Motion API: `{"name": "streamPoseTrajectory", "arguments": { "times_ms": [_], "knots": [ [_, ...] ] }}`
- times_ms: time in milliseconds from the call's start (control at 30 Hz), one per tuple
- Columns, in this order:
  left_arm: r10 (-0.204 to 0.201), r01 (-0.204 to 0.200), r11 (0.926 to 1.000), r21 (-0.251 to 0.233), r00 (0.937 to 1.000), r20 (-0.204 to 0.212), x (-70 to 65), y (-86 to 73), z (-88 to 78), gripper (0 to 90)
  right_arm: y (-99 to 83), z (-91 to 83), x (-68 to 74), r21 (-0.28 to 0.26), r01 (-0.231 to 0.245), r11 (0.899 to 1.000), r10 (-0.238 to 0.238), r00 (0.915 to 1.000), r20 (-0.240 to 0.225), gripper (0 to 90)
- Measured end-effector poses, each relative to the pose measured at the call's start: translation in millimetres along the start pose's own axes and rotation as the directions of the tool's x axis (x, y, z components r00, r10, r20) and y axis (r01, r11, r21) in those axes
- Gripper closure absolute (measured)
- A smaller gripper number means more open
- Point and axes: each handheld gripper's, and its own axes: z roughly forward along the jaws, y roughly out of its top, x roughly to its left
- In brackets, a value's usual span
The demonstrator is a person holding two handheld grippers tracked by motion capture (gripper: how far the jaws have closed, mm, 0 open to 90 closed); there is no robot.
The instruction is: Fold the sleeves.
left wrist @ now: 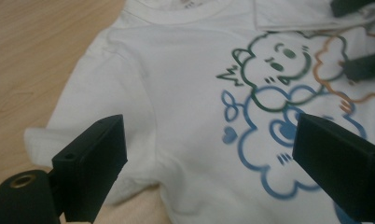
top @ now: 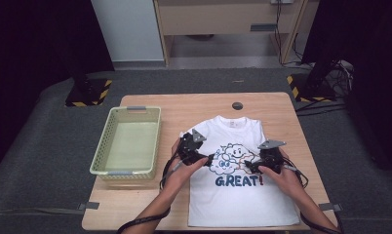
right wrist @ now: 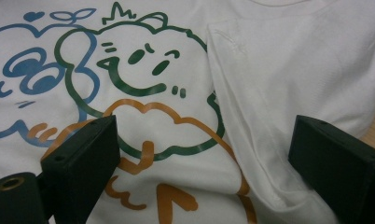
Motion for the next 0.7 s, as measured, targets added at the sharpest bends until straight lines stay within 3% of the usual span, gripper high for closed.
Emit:
{"name": "streamPoseTrajectory", "arguments": {
  "times_ms": [133, 300, 367, 467, 700],
  "knots": [
    [-0.029, 0.029, 0.9995, -0.015, 0.998, -0.056, 11.7, 9.2, 12.6, 13.0, -0.9, -1.0, -1.3, 0.0, 0.001, 1.0, -0.001, 1.0, -0.001, 8.8],
    [-0.061, 0.06, 0.9981, -0.014, 0.9906, -0.122, 26.3, 14.1, 24.7, 21.1, -1.8, -2.3, -3.3, 0.002, 0.004, 1.0, -0.004, 0.9999, -0.01, 8.8],
    [-0.092, 0.091, 0.9957, -0.014, 0.9866, -0.135, 32.2, 14.4, 29.4, 24.2, -2.4, -2.7, -4.3, 0.001, 0.007, 1.0, -0.007, 0.9999, -0.011, 8.8],
    [-0.106, 0.105, 0.9943, -0.015, 0.9785, -0.177, 39.2, 12.9, 35.5, 29.1, -3.0, -3.2, -5.2, -0.001, 0.009, 1.0, -0.009, 0.9999, -0.013, 8.8],
    [-0.15, 0.155, 0.9879, 0.006, 0.9629, -0.224, 55.4, 2.7, 50.2, 36.1, -3.7, -4.1, -6.2, 0.001, 0.01, 1.0, -0.01, 0.9998, -0.015, 8.8]
  ]
}}
